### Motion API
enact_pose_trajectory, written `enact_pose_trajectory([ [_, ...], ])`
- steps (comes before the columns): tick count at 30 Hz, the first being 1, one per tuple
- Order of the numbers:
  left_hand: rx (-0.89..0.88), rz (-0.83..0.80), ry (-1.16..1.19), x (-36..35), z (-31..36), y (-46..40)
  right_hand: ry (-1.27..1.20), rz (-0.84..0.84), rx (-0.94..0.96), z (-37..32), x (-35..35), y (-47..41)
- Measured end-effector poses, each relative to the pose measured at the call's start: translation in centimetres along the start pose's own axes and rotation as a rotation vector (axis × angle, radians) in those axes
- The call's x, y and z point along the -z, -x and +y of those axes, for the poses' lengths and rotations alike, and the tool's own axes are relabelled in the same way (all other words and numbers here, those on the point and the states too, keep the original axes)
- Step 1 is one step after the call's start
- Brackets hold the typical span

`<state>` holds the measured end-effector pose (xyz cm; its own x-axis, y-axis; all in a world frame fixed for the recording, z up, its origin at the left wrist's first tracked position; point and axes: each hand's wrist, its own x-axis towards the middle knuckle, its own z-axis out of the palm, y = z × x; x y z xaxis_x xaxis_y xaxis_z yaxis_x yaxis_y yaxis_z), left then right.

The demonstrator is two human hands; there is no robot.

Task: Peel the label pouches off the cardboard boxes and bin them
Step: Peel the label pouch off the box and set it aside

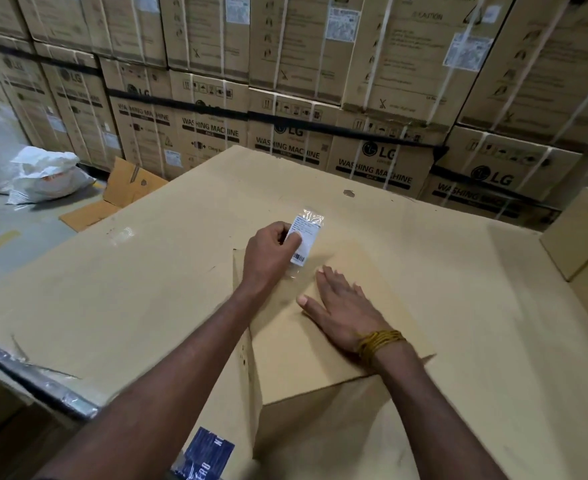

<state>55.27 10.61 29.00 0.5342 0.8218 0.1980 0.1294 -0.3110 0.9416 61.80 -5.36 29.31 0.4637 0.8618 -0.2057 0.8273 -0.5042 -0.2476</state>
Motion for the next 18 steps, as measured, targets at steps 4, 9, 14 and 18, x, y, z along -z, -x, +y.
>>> enact_pose_trajectory([
  [4,-0.019,-0.012,-0.027,-0.2,-0.4,0.0,-0.009,0.013,0.041,-0.6,-0.9,2.4],
  [9,-0.04,-0.013,-0.026,-0.2,-0.6,-0.2,0.029,-0.026,0.082,-0.6,-1.6,5.6],
  [14,-0.071,-0.026,-0.044,-0.4,-0.4,-0.2,0.008,0.007,0.05,0.0,-0.3,-0.1],
  [18,-0.042,-0.017,0.01,-0.3,-0.4,-0.1,0.012,0.03,0.06,-0.4,-0.9,0.7],
])
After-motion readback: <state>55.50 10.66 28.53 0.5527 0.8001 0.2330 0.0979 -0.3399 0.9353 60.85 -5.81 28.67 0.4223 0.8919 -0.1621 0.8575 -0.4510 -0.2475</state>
